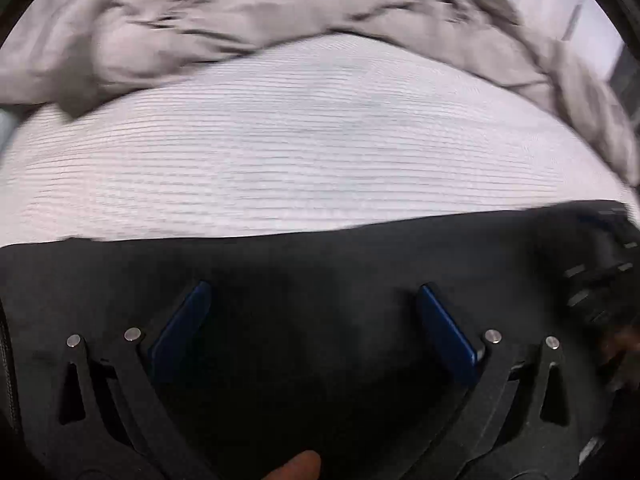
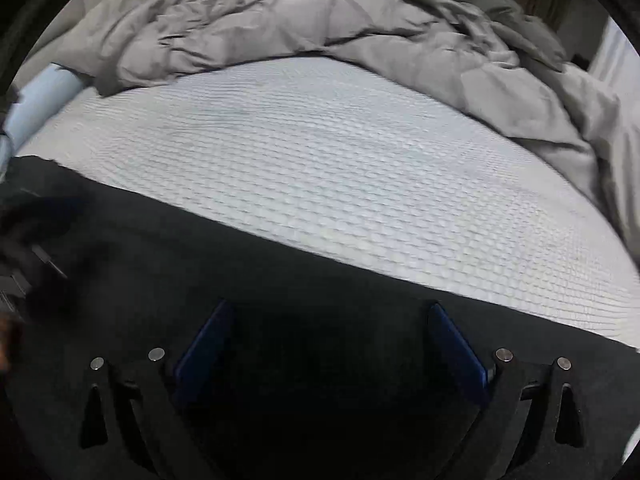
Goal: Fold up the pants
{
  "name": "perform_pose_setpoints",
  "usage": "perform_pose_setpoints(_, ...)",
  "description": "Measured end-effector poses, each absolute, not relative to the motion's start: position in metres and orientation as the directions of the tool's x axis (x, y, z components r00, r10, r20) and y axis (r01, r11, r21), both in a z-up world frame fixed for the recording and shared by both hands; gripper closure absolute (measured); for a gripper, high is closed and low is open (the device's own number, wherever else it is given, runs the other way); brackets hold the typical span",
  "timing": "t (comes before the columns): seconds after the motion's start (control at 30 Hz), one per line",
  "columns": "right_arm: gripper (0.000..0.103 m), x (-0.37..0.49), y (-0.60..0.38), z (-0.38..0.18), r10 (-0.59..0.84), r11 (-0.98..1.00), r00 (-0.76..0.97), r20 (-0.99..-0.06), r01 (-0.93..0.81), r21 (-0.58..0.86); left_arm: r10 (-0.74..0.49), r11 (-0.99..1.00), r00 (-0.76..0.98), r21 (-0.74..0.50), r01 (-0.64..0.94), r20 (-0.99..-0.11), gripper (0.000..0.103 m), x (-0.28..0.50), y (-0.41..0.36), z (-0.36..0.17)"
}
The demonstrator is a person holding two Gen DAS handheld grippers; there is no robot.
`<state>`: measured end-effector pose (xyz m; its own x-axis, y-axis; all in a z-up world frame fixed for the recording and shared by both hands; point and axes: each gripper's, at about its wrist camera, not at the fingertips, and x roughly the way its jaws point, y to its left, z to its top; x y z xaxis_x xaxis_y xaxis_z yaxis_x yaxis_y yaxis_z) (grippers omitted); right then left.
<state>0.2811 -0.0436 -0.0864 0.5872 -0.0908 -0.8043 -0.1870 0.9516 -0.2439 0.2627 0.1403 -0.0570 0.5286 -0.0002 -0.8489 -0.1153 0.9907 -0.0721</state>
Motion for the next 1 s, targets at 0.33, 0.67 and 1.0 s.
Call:
perform_pose_setpoints(0.33,0.004,0.264,-0.128,-0.071,-0.234,0.963,0.593,-0.771,0.032,-0.267,-0.010,0.986,0.597,-0.108,-0.128,-0.802,0.003,0.237,0.176,-0.040)
perform_pose_setpoints(0.67,0.004,0.236,-0.090,-0.077,-0.026,0.952,0.576,-0.817,-0.237,-0.196,0.168,0.924,0.537,-0.058,-0.379,-0.827,0.074,0.195,0.303,-0.045)
perform_pose_setpoints(1.0,0.004,0.224,-0.104,-0.076,-0.045,0.961,0.576,-0.816,-0.197,-0.192,0.080,0.881,0.622,-0.237,-0.410,-0.779,0.089,0.146,0.348,-0.026)
